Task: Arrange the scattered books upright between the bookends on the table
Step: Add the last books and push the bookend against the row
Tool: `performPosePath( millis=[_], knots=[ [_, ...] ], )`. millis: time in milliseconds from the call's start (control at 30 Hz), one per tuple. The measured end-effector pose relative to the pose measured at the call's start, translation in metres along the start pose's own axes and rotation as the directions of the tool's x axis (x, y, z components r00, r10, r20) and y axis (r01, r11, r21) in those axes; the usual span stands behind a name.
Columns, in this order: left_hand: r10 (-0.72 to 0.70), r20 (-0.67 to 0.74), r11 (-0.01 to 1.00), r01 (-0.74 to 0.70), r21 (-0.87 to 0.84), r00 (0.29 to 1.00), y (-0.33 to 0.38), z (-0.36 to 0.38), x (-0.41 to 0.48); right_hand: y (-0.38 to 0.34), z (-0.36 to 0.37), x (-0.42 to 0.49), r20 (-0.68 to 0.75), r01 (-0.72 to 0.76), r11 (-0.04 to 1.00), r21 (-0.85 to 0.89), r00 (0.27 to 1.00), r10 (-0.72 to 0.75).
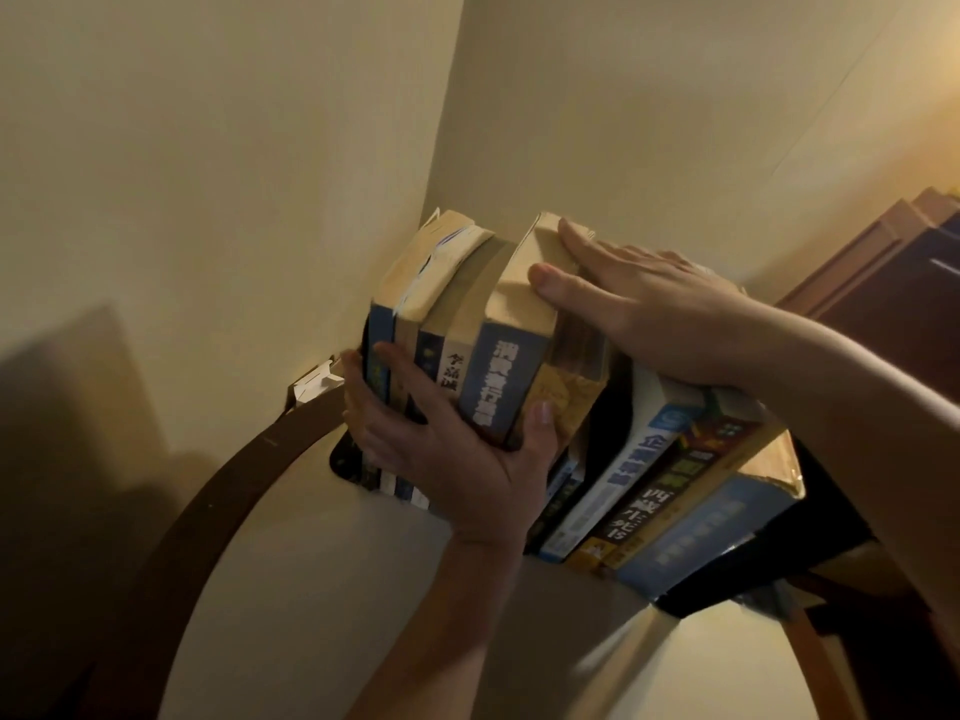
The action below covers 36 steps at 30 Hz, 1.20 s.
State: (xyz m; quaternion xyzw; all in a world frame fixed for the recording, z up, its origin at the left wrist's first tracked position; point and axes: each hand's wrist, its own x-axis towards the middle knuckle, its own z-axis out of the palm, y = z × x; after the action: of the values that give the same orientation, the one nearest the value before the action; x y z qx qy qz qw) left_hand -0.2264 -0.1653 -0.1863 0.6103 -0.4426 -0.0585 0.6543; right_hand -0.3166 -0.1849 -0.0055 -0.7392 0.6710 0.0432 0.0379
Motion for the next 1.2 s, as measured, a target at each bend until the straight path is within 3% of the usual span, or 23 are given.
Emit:
performPosePath(
  millis=[200, 300, 433, 500, 567, 633, 700, 833, 1033, 1200],
  knots=[
    [0.000, 0.056, 0.999, 0.003, -0.051, 0.998, -0.004, -0.010, 0.003, -0.003, 0.000, -0.003, -0.077, -0.006, 0.998, 0.063, 0.997, 0.011],
    [0.098, 0.071, 0.979, -0.083, -0.187, 0.993, -0.002, -0.027, 0.020, -0.002, 0.002, -0.016, -0.200, 0.003, 0.978, 0.210, 0.979, 0.040],
    [0.244, 0.170, 0.951, -0.200, -0.237, 0.955, 0.026, -0.051, 0.069, 0.006, 0.007, -0.054, -0.294, 0.002, 0.967, 0.255, 0.953, 0.075],
    [0.385, 0.316, 0.921, -0.341, -0.187, 0.867, 0.040, -0.060, 0.098, 0.014, 0.015, -0.075, -0.309, -0.041, 0.964, 0.261, 0.943, 0.123],
    [0.515, 0.523, 0.839, -0.526, -0.142, 0.679, 0.046, -0.065, 0.122, 0.025, 0.027, -0.092, -0.332, -0.099, 0.949, 0.300, 0.921, 0.201],
    [0.531, 0.698, 0.728, -0.681, -0.085, 0.481, 0.047, -0.064, 0.134, 0.030, 0.044, -0.106, -0.358, -0.123, 0.937, 0.327, 0.902, 0.243],
    [0.520, 0.756, 0.641, -0.767, -0.038, 0.397, 0.044, -0.061, 0.135, 0.030, 0.062, -0.113, -0.408, -0.089, 0.927, 0.363, 0.880, 0.244],
    [0.529, 0.753, 0.647, -0.760, -0.058, 0.392, 0.044, -0.060, 0.132, 0.021, 0.089, -0.109, -0.581, 0.029, 0.935, 0.354, 0.790, 0.196],
    [0.527, 0.759, 0.637, -0.769, -0.053, 0.383, 0.045, -0.063, 0.130, 0.011, 0.103, -0.095, -0.717, -0.047, 0.954, 0.298, 0.649, 0.255],
    [0.583, 0.690, 0.639, -0.767, -0.062, 0.430, 0.043, -0.060, 0.126, 0.004, 0.111, -0.082, -0.793, -0.076, 0.949, 0.307, 0.532, 0.299]
  ],
)
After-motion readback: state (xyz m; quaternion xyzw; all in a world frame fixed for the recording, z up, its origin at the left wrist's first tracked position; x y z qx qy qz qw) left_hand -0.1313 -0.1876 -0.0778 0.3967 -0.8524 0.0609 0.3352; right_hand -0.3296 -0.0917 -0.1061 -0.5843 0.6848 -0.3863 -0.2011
